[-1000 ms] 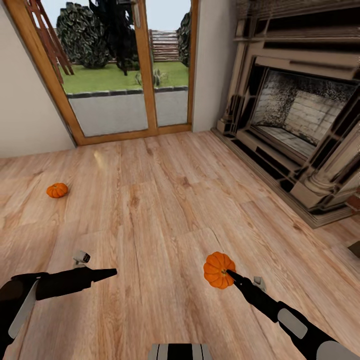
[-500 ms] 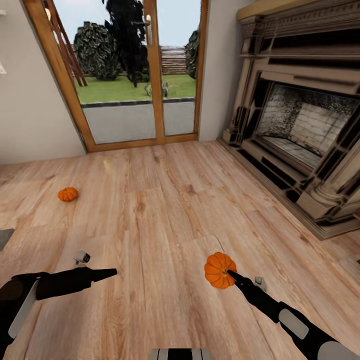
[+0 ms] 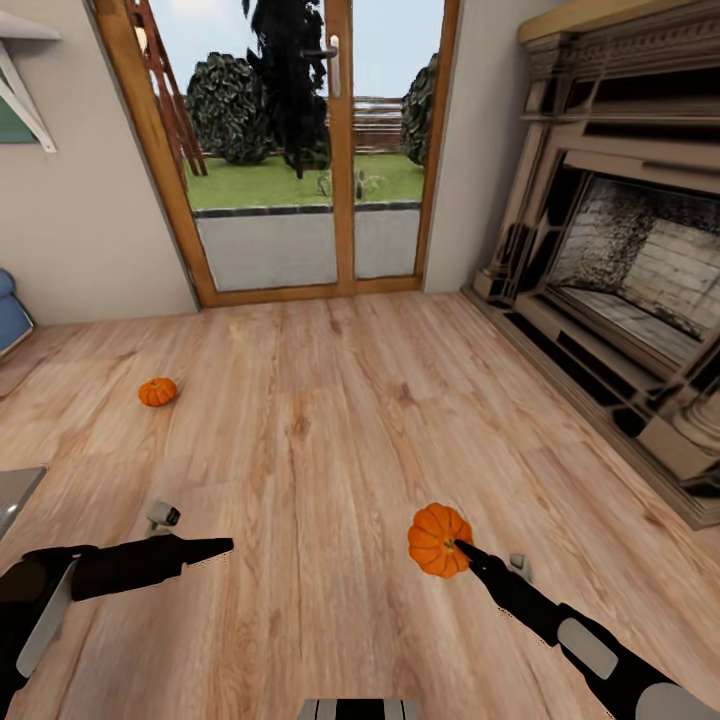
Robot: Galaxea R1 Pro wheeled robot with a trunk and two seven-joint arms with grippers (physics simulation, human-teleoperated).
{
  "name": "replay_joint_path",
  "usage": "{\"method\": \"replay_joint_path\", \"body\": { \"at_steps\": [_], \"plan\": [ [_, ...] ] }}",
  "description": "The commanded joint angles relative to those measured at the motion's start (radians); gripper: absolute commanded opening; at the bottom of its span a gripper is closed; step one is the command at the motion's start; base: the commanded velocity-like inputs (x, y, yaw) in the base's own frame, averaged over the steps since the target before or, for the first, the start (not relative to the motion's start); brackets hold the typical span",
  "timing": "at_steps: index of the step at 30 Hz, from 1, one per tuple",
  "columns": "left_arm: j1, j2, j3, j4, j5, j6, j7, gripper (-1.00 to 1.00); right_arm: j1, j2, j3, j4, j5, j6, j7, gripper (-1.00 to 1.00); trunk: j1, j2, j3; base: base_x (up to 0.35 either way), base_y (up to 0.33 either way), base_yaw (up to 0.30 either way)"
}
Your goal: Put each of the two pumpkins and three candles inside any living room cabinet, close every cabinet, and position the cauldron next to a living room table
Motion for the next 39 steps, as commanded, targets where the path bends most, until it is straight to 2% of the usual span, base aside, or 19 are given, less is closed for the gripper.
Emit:
{"method": "replay_joint_path", "body": {
  "at_steps": [1,7,26,33,39],
  "plan": [
    [0.0,0.0,0.0,0.0,0.002,0.01,-0.002,1.0,-0.001,0.0,0.002,0.0,-0.012,0.009,0.005,-1.0,0.0,0.0,-0.001,0.327,-0.111,0.002],
    [0.0,0.0,0.0,0.003,0.005,0.01,-0.002,1.0,-0.001,0.001,0.002,0.001,-0.013,0.009,0.009,-1.0,0.0,0.0,-0.001,0.328,-0.121,0.039],
    [0.0,0.0,0.001,0.008,0.009,0.01,0.004,1.0,-0.001,0.0,0.003,-0.001,-0.013,0.007,0.01,-1.0,0.0,0.0,0.011,0.327,-0.095,0.264],
    [-0.001,0.0,0.001,0.028,0.009,0.009,0.008,1.0,-0.001,0.0,0.002,-0.001,-0.014,0.008,0.011,-1.0,0.0,0.0,0.012,0.328,-0.002,0.078],
    [-0.001,-0.001,0.001,0.029,0.01,0.009,0.009,1.0,-0.001,0.001,0.003,-0.001,-0.013,0.007,0.01,-1.0,0.0,0.0,0.013,0.328,-0.042,0.23]
  ]
}}
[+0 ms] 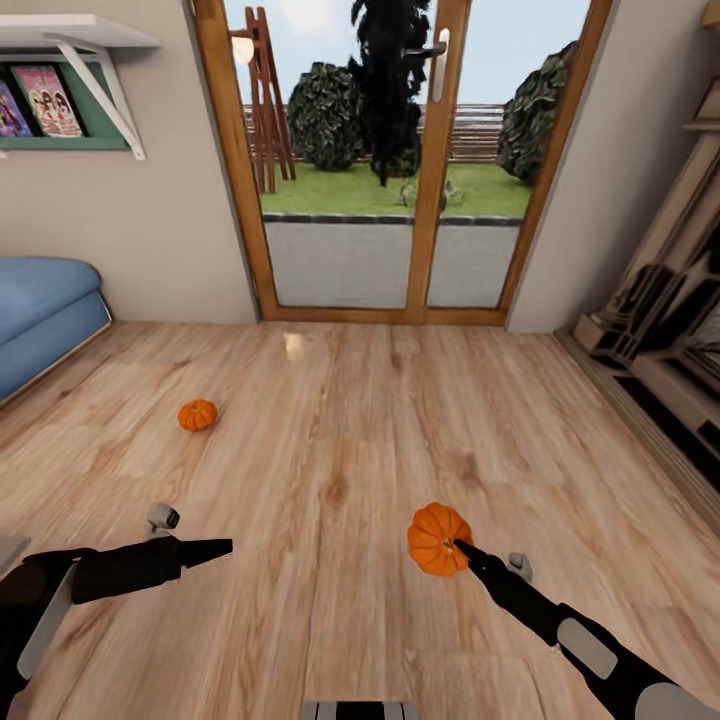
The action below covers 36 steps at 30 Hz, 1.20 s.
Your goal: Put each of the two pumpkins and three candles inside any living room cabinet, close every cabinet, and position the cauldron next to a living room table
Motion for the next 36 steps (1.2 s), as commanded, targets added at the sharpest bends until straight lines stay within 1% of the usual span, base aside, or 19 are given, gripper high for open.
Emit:
{"method": "replay_joint_path", "body": {
  "at_steps": [1,12,20,30,36],
  "plan": [
    [-0.001,0.0,0.0,0.0,0.002,0.01,-0.001,1.0,-0.001,-0.001,0.002,-0.001,-0.013,0.009,0.002,-1.0,0.0,0.0,0.0,0.327,-0.095,0.27],
    [-0.001,0.0,-0.001,0.008,0.001,0.009,0.001,1.0,-0.001,-0.001,0.002,-0.002,-0.012,0.009,0.005,-1.0,0.0,0.0,0.004,0.327,-0.126,0.277],
    [-0.001,-0.001,-0.002,0.008,0.001,0.009,0.001,1.0,0.0,-0.001,0.001,-0.002,-0.012,0.01,0.018,-1.0,0.0,0.0,0.007,0.301,-0.199,0.278],
    [-0.001,-0.002,-0.003,0.008,0.0,0.009,0.003,1.0,0.0,-0.002,0.001,-0.002,-0.012,0.009,0.02,-1.0,0.0,0.0,0.007,0.272,-0.24,0.071],
    [-0.001,-0.003,-0.003,0.009,0.0,0.009,0.003,1.0,0.0,-0.001,0.002,-0.002,-0.012,0.009,0.02,-1.0,0.0,0.0,0.007,0.283,-0.189,0.238]
  ]
}}
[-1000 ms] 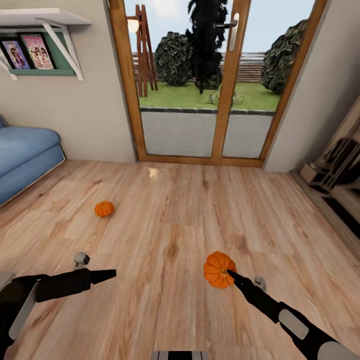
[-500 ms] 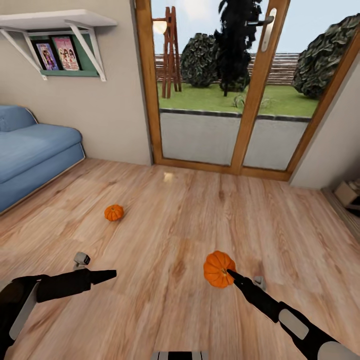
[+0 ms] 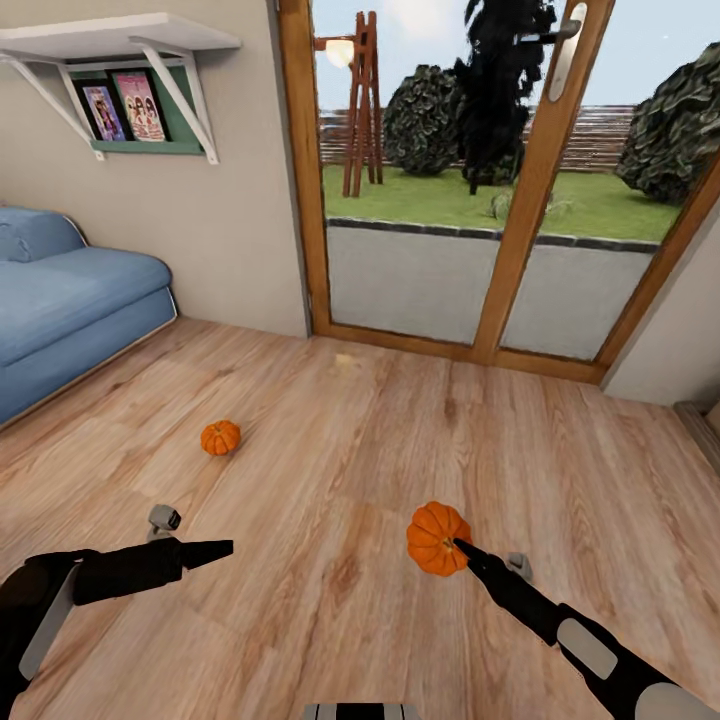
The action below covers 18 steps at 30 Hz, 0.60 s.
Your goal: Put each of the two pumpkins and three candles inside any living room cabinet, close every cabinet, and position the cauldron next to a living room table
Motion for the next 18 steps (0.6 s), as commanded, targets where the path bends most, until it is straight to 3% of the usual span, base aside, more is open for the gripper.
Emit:
{"method": "replay_joint_path", "body": {
  "at_steps": [1,6,18],
  "plan": [
    [-0.001,0.0,0.0,0.0,0.002,0.01,-0.002,1.0,-0.001,-0.001,0.002,-0.002,-0.013,0.009,0.002,-1.0,0.0,0.0,-0.001,0.315,-0.053,0.281],
    [-0.001,0.002,0.0,0.016,0.002,0.01,-0.002,1.0,-0.001,-0.002,0.001,-0.001,-0.013,0.009,0.003,-1.0,0.0,0.0,-0.001,0.324,-0.017,0.164],
    [-0.002,0.003,0.001,0.02,0.002,0.01,-0.002,1.0,-0.001,-0.002,0.001,-0.001,-0.013,0.01,0.003,-1.0,0.0,0.0,-0.001,0.328,-0.001,0.006]
  ]
}}
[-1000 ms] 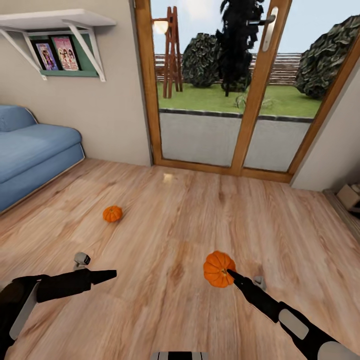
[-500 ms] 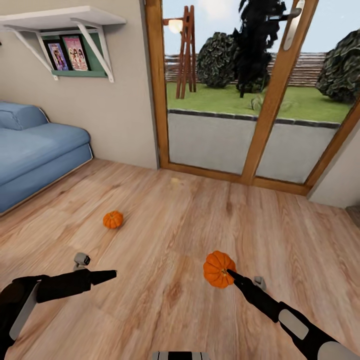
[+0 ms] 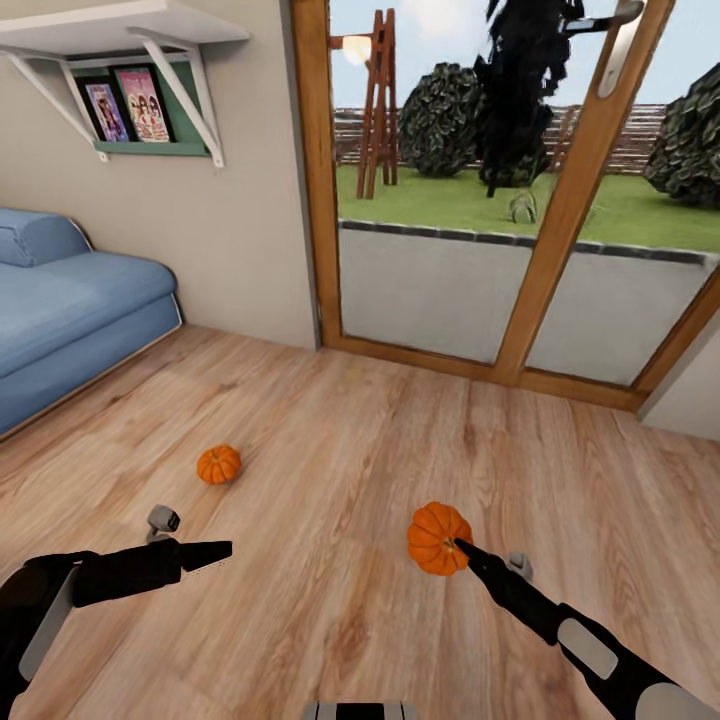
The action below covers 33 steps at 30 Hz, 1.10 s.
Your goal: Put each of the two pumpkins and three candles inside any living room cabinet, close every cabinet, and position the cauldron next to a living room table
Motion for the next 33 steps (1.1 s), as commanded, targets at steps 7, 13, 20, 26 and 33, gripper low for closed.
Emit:
{"method": "replay_joint_path", "body": {
  "at_steps": [7,13,20,26,33],
  "plan": [
    [0.0,0.0,0.0,0.0,0.002,0.01,-0.002,1.0,-0.001,0.001,0.002,-0.002,-0.013,0.009,0.001,-1.0,0.0,0.0,-0.001,0.328,0.0,0.133],
    [0.0,0.0,0.0,0.0,0.002,0.01,-0.002,1.0,-0.001,0.003,0.003,-0.003,-0.013,0.009,-0.001,-1.0,0.0,0.0,-0.001,0.328,0.0,0.28],
    [0.0,0.0,0.0,0.0,0.002,0.01,-0.002,1.0,-0.001,0.0,0.002,-0.025,-0.013,0.016,0.017,-1.0,0.0,0.0,-0.001,0.328,0.0,0.29],
    [0.0,0.0,0.0,0.0,0.002,0.01,-0.002,1.0,-0.001,-0.001,0.005,-0.058,-0.015,0.038,0.051,-1.0,0.0,0.0,-0.001,0.328,0.0,0.29],
    [0.0,0.0,0.0,0.0,0.002,0.009,-0.002,1.0,0.004,-0.004,0.005,-0.162,-0.015,0.188,0.213,-1.0,0.0,0.0,-0.001,0.328,0.0,0.29]
  ]
}}
